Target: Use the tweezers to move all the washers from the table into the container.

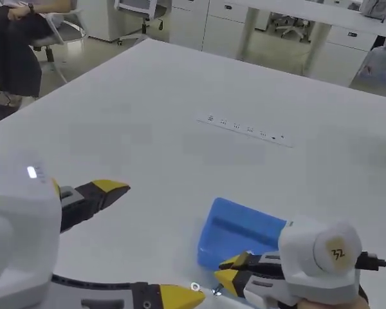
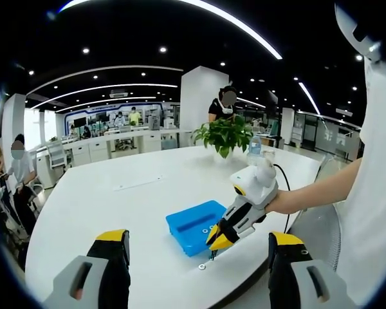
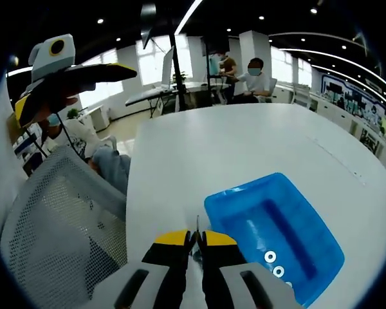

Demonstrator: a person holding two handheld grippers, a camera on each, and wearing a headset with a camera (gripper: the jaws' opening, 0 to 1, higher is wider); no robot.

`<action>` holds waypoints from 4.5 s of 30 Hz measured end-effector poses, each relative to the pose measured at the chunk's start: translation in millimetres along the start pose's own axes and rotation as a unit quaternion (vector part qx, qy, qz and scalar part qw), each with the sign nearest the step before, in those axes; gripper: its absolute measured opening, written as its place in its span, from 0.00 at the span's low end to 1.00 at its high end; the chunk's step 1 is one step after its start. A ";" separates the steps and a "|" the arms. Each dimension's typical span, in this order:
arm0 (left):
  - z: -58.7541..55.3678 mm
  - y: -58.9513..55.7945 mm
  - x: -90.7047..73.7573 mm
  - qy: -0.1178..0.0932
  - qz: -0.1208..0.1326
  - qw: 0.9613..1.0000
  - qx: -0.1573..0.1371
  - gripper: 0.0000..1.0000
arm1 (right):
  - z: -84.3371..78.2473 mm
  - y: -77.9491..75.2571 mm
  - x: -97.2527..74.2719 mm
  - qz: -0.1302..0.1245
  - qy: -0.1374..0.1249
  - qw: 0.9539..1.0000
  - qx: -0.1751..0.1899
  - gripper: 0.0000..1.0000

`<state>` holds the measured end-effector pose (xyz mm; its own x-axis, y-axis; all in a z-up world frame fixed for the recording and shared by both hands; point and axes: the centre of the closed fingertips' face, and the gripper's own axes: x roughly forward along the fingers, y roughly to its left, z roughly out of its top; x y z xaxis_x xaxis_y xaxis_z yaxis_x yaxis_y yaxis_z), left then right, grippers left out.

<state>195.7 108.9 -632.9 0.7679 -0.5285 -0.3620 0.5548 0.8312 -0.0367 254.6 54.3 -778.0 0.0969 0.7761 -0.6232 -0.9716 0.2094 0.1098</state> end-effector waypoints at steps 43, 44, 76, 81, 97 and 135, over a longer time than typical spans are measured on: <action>-0.2 5.7 -5.6 -0.010 0.008 1.000 -0.009 0.89 | 72.2 -30.9 -47.9 -0.020 -0.132 0.989 0.061 0.03; 0.1 5.5 -5.5 -0.010 0.007 1.000 -0.008 0.89 | 72.1 -33.4 -47.9 -0.023 -0.132 0.989 0.061 0.03; -2.2 8.7 -7.2 -0.006 0.015 1.000 -0.011 0.89 | 19.4 -73.2 -9.1 -0.071 -0.009 0.997 0.026 0.03; -2.2 7.5 -5.6 -0.005 0.014 1.000 -0.012 0.88 | 16.0 -71.6 -8.1 -0.069 -0.005 0.997 0.024 0.03; 1.4 4.4 -0.8 -0.004 0.007 1.000 -0.010 0.88 | 26.8 -68.8 -16.9 -0.078 -0.033 0.996 0.031 0.03; -3.2 5.2 -6.4 -0.007 0.007 1.000 -0.010 0.88 | 22.9 13.4 17.1 0.031 -0.013 0.999 0.014 0.03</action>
<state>192.6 117.1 -633.8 0.7793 -0.5196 -0.3503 0.5383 0.8412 -0.0505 248.2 84.1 -769.5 0.0423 0.8033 -0.5940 -0.9698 0.1760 0.1689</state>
